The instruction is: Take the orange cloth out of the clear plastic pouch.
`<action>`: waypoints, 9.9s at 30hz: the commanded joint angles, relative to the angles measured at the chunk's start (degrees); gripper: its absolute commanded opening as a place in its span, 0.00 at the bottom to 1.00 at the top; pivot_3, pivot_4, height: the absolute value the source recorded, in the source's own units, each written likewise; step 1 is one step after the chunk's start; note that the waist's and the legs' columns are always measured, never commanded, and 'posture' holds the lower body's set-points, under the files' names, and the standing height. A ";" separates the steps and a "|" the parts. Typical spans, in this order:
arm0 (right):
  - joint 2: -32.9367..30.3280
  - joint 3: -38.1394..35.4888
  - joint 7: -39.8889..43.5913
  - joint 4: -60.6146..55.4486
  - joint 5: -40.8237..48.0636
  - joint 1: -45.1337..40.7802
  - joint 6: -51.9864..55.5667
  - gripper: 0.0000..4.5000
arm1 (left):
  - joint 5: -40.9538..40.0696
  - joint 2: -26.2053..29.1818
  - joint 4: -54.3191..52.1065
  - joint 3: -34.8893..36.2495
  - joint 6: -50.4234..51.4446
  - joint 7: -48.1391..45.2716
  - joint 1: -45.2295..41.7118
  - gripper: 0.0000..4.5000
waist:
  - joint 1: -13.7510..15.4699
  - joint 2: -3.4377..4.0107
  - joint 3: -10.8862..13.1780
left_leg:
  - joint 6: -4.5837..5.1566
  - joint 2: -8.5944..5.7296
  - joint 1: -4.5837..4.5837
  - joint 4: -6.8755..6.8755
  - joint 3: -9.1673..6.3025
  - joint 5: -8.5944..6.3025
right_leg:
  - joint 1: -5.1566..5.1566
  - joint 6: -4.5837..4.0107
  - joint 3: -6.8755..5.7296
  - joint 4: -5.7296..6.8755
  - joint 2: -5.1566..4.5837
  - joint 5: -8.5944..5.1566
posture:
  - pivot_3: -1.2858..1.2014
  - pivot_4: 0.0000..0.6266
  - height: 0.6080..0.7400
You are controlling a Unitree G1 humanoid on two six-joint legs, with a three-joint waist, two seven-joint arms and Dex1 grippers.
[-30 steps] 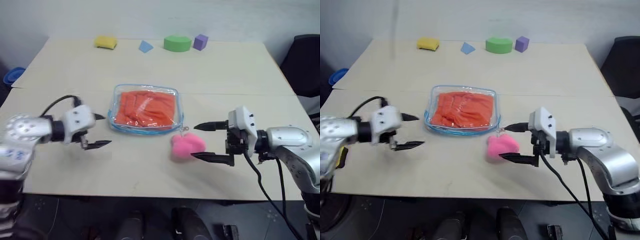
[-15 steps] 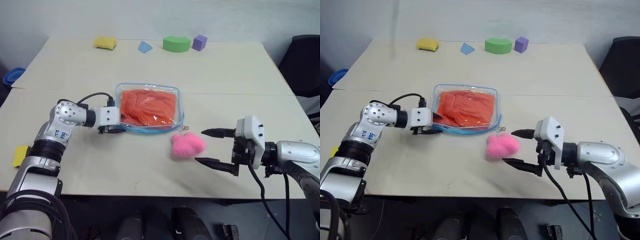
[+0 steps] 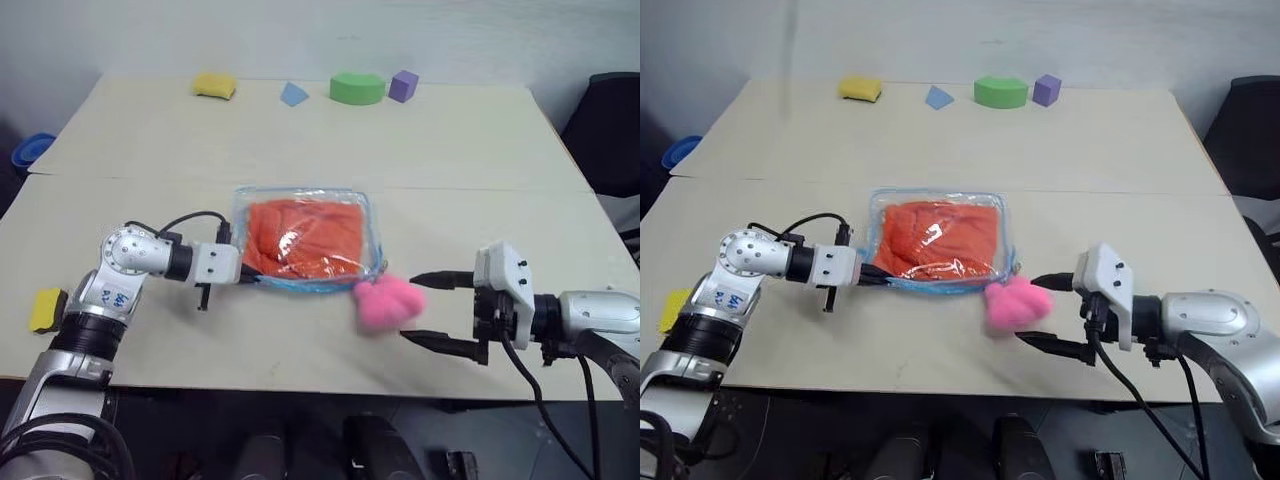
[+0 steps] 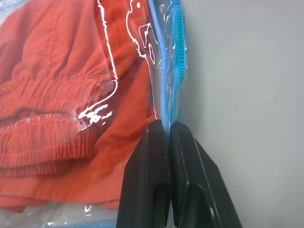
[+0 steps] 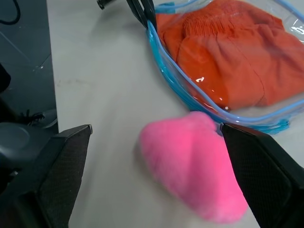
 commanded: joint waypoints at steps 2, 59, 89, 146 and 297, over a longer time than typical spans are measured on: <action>-1.19 -6.30 1.00 -0.88 0.45 4.75 -0.96 1.00 | -2.38 2.94 -8.61 2.41 3.87 -0.19 4.14 0.01 | 0.23 0.00 0.00 | 0.02 0.00 0.03 0.01 0.01 -0.01 | 0.01 0.00 0.01 -0.15 0.00 0.00 | 0.52 0.24 1.00; 6.02 7.64 -8.59 -9.59 -1.97 9.72 2.01 0.58 | -19.35 -2.66 -31.83 -5.73 43.26 -3.47 -1.20 0.62 | 0.22 -0.05 -0.04 | 0.20 0.00 0.18 0.02 -0.05 -0.12 | 0.16 0.00 0.02 -0.16 0.08 0.00 | 0.52 0.24 1.00; 4.08 32.62 7.01 31.72 -46.30 -29.42 -53.79 0.60 | -3.20 -12.65 -21.32 -15.40 16.65 -5.53 0.00 0.15 | 0.13 -0.06 -0.04 | -0.03 0.00 0.16 0.09 0.06 0.02 | 0.06 0.00 0.13 -0.14 0.11 0.00 | 0.52 0.24 1.00; 3.89 28.24 6.44 52.80 -45.83 -33.06 -74.59 0.00 | -18.01 8.87 -35.50 20.65 42.35 8.77 29.70 0.00 | -0.70 0.02 0.00 | -0.01 0.01 0.17 -0.01 0.02 0.01 | 0.06 -0.02 0.06 -0.17 0.03 -0.01 | 0.52 0.24 1.00; -16.27 1.61 -5.37 23.75 -45.87 24.07 -74.61 0.01 | 1.98 -16.32 -10.49 -3.05 32.77 26.16 -5.08 0.00 | 0.21 -0.13 -0.05 | -0.11 -0.04 0.40 0.05 0.13 0.04 | 0.30 0.04 0.23 -0.09 0.17 0.02 | 0.52 0.24 1.00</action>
